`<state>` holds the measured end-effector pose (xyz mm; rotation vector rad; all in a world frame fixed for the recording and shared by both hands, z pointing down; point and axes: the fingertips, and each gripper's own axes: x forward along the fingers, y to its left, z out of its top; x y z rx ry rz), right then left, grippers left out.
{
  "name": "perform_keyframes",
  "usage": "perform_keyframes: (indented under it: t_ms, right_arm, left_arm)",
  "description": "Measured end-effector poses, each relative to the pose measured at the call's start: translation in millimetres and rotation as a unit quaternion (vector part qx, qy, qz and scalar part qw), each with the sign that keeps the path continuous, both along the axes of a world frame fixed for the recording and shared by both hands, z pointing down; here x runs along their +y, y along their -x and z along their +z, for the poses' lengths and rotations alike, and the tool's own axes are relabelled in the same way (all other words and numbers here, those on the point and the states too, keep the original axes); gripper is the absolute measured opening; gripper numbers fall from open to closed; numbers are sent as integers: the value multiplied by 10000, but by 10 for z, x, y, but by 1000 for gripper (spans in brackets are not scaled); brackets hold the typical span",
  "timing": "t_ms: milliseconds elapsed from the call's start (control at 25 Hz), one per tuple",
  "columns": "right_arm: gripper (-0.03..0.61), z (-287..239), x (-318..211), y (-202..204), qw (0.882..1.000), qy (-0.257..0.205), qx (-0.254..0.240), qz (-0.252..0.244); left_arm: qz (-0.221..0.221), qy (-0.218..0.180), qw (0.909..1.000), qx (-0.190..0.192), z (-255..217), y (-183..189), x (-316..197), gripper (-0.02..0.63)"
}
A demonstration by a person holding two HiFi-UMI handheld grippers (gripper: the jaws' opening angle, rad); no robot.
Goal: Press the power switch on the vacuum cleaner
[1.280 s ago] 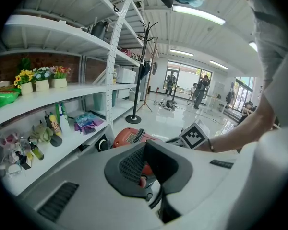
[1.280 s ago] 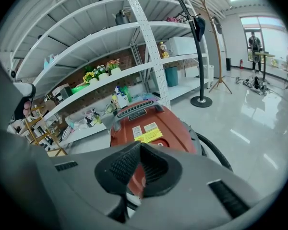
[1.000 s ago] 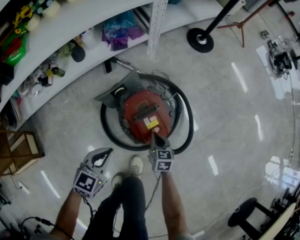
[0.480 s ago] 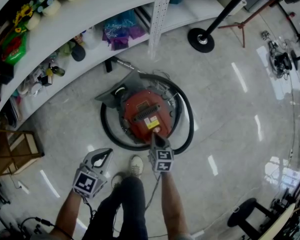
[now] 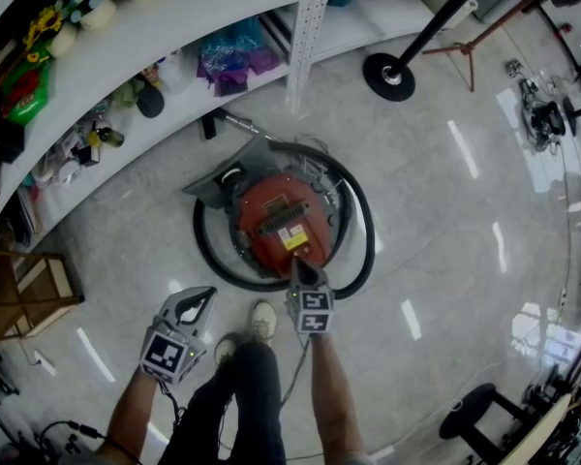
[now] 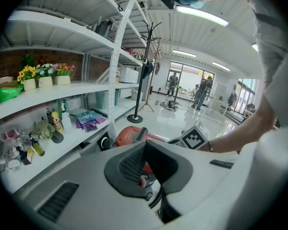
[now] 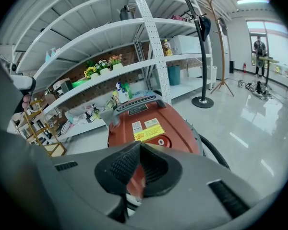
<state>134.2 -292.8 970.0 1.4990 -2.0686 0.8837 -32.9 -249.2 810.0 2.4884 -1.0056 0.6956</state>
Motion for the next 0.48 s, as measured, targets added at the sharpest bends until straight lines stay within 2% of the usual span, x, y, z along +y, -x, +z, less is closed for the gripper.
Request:
perform_keyframes:
  t_ms: [320, 480]
  right_arm:
    - [12, 10, 5, 10, 10000, 26, -71, 19]
    - [12, 49, -34, 6, 9998, -46, 189, -90]
  left_arm:
    - [-20, 13, 10000, -16, 23, 20, 6, 7]
    - [-12, 31, 10000, -35, 48, 11, 24, 6]
